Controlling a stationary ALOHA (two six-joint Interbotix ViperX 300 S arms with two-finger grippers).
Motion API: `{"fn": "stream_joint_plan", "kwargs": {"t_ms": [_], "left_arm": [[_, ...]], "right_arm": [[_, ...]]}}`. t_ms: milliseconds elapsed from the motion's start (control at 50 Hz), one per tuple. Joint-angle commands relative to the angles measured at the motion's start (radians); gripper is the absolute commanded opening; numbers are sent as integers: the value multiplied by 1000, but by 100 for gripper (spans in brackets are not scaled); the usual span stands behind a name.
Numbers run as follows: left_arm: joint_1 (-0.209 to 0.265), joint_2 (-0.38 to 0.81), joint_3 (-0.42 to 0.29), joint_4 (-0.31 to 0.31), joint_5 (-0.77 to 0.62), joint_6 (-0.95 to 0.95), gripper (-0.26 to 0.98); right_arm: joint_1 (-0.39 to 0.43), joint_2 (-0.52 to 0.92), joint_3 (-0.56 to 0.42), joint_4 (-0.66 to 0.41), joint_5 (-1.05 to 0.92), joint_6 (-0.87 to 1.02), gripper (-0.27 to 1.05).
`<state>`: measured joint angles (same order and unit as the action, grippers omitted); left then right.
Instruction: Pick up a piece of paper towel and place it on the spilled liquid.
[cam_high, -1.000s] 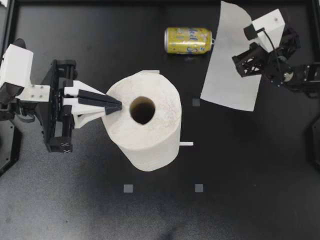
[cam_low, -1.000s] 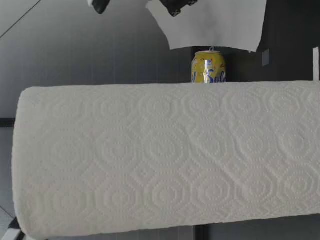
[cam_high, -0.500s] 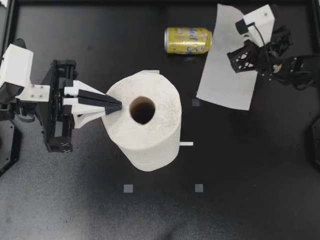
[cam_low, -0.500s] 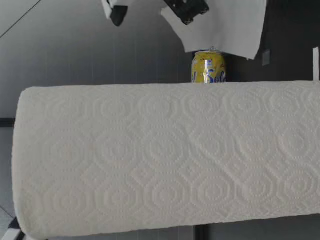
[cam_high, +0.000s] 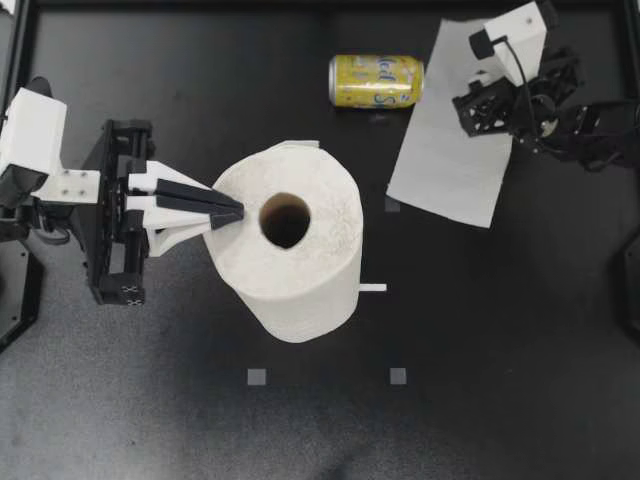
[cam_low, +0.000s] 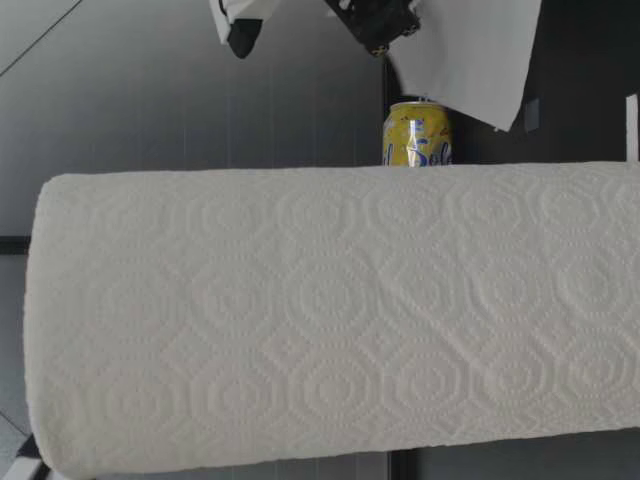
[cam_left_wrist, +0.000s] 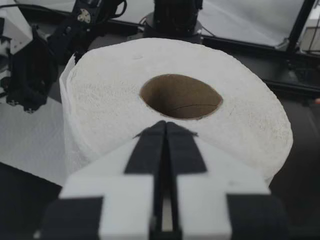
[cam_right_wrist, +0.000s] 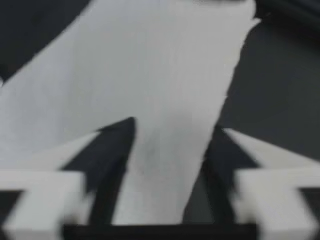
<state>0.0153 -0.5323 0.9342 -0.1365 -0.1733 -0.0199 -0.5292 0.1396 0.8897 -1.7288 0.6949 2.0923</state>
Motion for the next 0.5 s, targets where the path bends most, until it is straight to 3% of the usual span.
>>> {"fn": "stream_joint_plan", "kwargs": {"t_ms": [0, 480], "left_arm": [[3, 17, 11, -3, 8, -3, 1], [3, 11, 11, -3, 8, -3, 1]], "right_arm": [[-9, -23, -15, -2, 32, 0, 66], [-63, -64, 26, 0, 94, -11, 66]]}}
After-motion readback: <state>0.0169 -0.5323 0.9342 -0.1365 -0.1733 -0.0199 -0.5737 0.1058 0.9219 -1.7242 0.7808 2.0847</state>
